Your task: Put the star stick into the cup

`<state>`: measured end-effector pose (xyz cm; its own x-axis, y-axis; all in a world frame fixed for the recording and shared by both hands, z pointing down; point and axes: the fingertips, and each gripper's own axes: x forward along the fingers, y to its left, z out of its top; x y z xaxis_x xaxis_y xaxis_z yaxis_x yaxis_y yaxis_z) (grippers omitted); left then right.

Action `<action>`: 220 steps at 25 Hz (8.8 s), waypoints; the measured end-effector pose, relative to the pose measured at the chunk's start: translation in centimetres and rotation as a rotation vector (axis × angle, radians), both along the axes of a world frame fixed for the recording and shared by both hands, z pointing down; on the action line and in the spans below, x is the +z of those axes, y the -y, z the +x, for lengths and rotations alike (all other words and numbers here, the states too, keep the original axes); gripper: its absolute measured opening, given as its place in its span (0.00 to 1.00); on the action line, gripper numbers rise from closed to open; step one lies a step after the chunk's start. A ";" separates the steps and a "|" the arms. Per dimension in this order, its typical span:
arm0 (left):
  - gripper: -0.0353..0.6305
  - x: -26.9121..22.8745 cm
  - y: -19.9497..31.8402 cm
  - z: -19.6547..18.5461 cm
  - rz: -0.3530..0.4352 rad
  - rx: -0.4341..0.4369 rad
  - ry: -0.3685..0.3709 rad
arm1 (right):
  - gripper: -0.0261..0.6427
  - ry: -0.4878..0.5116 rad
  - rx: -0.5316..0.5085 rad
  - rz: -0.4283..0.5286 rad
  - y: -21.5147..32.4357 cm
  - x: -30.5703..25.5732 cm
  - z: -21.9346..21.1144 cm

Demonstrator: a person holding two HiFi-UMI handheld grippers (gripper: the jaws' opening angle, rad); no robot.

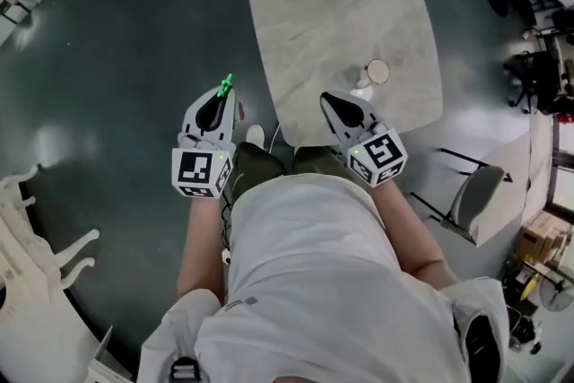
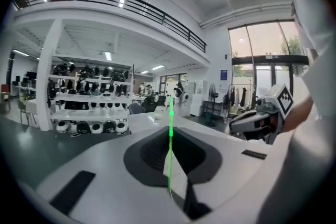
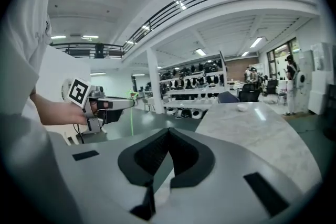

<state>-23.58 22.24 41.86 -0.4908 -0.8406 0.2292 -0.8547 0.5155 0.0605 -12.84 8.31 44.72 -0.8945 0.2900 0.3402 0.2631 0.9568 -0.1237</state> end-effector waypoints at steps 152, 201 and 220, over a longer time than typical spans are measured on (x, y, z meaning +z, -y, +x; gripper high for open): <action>0.06 3.5 29.2 7.2 -0.163 0.706 -0.047 | 0.06 0.054 0.685 -0.120 18.6 -0.5 12.4; 0.06 -0.7 16.9 3.0 -0.028 0.504 -0.035 | 0.05 0.107 0.286 -0.045 9.1 -4.1 1.8; 0.06 0.1 17.5 3.4 -0.052 0.499 -0.047 | 0.05 0.088 0.315 -0.052 10.1 -3.3 3.0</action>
